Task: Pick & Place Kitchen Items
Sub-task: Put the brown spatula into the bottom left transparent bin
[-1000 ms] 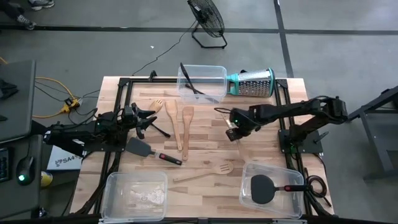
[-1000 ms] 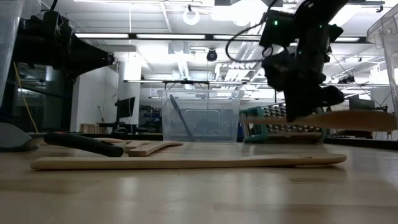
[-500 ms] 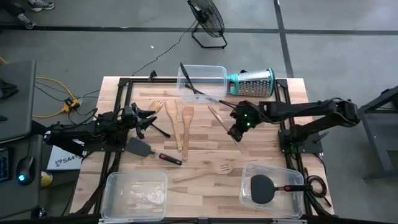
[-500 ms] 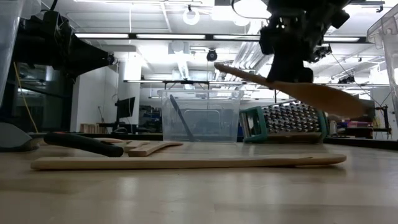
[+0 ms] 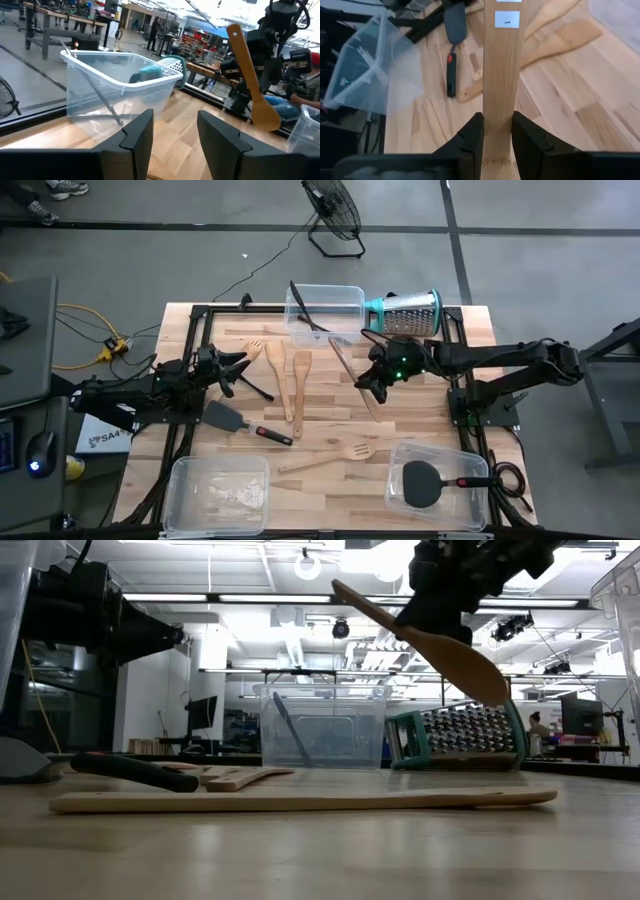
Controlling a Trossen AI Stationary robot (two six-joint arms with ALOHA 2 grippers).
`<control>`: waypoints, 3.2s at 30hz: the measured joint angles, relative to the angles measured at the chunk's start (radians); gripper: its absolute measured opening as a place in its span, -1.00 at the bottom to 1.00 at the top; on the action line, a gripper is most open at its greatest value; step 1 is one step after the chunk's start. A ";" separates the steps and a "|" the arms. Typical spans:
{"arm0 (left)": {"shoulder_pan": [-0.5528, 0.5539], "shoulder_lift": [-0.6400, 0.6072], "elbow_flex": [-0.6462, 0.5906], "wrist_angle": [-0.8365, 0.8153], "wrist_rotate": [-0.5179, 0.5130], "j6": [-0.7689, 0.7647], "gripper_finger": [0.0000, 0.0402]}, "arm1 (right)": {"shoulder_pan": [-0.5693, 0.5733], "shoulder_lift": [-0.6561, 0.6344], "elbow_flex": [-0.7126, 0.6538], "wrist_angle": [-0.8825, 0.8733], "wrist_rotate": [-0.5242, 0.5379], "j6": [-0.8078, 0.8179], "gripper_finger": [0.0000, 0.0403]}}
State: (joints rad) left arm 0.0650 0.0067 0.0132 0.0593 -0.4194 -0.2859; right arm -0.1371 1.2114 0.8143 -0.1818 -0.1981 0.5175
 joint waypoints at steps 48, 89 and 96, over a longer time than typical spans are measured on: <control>0.000 0.857 0.498 0.473 0.117 -0.033 0.35 | -0.043 0.000 0.001 0.373 0.012 0.074 -0.64; 0.001 1.340 0.911 0.545 0.275 -0.192 0.40 | -0.038 0.000 0.001 0.451 -0.161 -0.057 -0.64; 0.001 1.340 0.911 0.559 0.272 -0.198 0.40 | -0.037 0.013 0.001 0.475 -0.167 -0.072 -0.64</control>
State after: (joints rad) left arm 0.0658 1.3464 0.9241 0.6182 -0.1477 -0.4843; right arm -0.1745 1.2242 0.8150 0.2934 -0.3653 0.4454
